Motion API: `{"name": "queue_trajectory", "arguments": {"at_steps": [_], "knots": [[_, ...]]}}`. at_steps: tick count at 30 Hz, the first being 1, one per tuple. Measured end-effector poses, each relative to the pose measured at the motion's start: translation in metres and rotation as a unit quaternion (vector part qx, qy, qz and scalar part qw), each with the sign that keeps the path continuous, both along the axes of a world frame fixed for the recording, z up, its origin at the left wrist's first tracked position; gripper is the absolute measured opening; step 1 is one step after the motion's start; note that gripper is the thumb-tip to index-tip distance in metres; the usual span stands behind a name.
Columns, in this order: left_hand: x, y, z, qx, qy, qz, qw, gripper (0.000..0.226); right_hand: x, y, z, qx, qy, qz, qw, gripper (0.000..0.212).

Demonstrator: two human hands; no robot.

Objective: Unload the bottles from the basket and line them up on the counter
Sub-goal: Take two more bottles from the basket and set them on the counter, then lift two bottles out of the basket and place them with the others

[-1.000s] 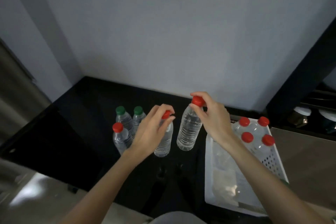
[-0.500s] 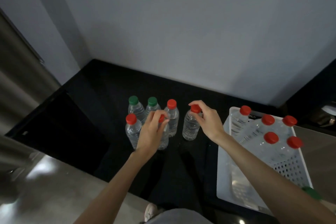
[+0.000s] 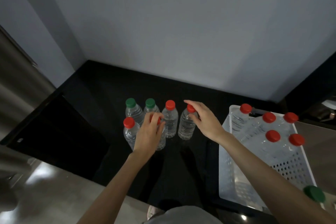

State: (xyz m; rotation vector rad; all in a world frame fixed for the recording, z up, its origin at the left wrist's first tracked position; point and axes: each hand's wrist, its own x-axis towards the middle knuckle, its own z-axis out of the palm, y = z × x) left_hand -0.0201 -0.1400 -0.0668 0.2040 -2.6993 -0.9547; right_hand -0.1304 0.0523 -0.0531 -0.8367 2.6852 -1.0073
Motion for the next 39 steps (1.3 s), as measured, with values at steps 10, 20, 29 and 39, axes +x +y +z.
{"name": "queue_trajectory", "arguments": {"at_steps": [10, 20, 29, 39], "knots": [[0.005, 0.037, 0.052, -0.226, 0.131, 0.052, 0.964, 0.033, 0.038, 0.055, 0.065, 0.041, 0.090, -0.022, 0.995, 0.048], [-0.014, 0.152, 0.086, -0.125, 0.183, -0.093, 0.971, 0.030, 0.107, 0.182, 0.083, 0.012, 0.147, -0.199, 0.969, 0.034], [-0.029, 0.235, 0.037, -0.033, 0.037, -0.217, 0.975, 0.051, 0.165, 0.251, 0.043, 0.095, 0.012, -0.265, 0.959, 0.046], [-0.057, 0.269, -0.009, 0.011, -0.070, -0.221, 0.973, 0.075, 0.158, 0.246, 0.014, 0.016, -0.068, -0.307, 0.949, 0.047]]}}
